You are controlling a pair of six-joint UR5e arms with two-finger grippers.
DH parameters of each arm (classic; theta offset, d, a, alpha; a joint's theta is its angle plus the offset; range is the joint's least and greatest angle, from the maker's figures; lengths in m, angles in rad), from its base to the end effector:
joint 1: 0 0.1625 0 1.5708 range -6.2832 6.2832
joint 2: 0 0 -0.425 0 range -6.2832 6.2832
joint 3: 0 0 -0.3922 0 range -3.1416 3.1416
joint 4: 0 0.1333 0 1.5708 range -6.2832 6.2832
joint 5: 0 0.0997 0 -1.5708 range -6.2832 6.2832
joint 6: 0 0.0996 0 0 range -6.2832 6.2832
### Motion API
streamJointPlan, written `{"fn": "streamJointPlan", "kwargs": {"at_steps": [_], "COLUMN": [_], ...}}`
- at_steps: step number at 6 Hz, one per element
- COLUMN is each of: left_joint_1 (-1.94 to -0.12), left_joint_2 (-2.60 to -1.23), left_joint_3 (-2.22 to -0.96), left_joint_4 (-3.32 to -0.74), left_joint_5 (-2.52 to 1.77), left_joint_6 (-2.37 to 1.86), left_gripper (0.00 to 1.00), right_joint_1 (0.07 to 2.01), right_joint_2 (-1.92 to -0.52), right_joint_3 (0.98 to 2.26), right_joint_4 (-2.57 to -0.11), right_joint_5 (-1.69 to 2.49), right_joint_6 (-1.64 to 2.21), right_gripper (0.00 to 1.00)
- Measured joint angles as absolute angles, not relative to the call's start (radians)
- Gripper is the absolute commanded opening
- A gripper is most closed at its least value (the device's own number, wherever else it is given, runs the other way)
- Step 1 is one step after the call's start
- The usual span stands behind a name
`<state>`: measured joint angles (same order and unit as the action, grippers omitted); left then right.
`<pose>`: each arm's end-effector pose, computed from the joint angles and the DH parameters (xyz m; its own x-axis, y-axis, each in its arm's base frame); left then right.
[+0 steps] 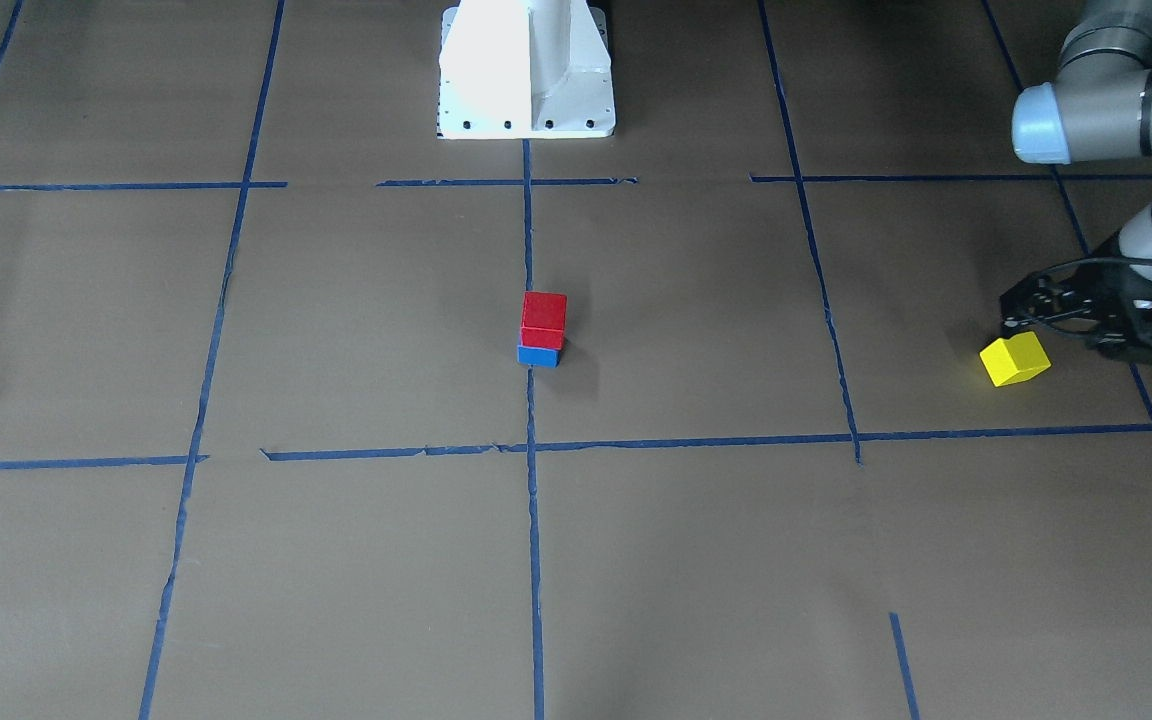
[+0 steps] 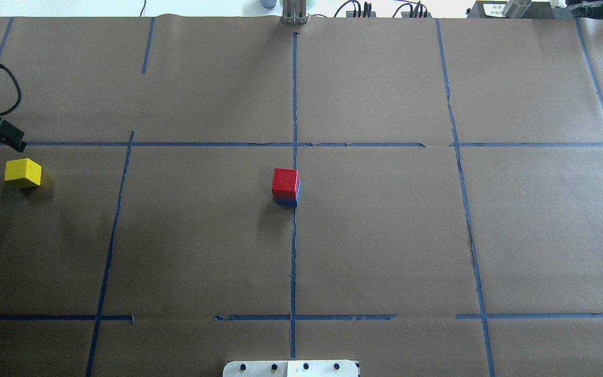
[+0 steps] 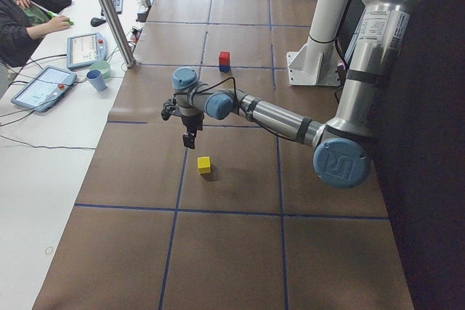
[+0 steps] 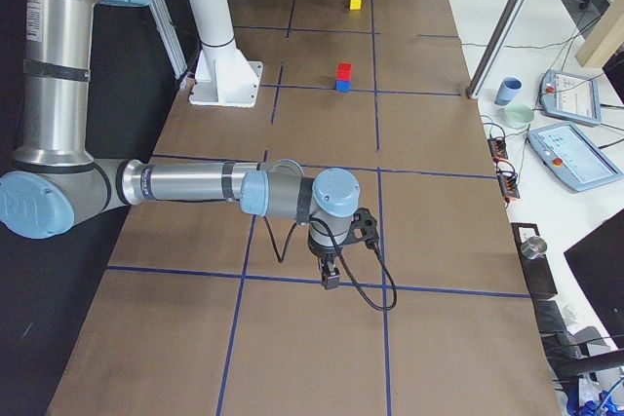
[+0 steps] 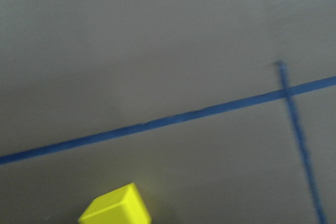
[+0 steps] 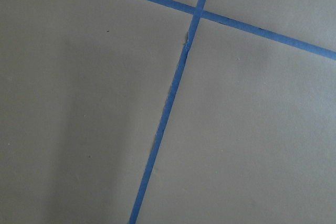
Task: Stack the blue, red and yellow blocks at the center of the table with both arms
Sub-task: 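Lower the left gripper onto the yellow cube and close it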
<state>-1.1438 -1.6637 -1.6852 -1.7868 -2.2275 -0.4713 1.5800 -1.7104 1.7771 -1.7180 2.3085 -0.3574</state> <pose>0.1604 -0.5275 0.5359 0.7212 0.1188 -0.6824 -0.0563 0.9920 0.1133 0.0702 -0.4250 0.6387 0.6960 -0.2916 0.6562 0.2501 0.9550 0.1592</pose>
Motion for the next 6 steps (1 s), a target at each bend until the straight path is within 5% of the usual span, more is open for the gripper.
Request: {"fn": "streamJointPlan", "kwargs": {"at_steps": [2,6], "left_joint_1": [-1.141,-1.059], "left_joint_2": [-1.561,-1.601], "left_joint_3": [-1.657,-1.582], "left_joint_4": [-2.039,-2.086], "left_joint_5": [-2.224,-2.183], "left_joint_6": [-0.753,-0.856], "left_gripper": [0.99,1.00], "right_joint_1": [1.580,1.580], "right_joint_2": [-1.710,-1.710], "right_joint_3": [1.778,1.774], "right_joint_4": [-1.718,-1.718], "right_joint_5": [2.307,2.307], "right_joint_6": [-0.357,-0.358], "right_gripper": [1.00,1.00]}}
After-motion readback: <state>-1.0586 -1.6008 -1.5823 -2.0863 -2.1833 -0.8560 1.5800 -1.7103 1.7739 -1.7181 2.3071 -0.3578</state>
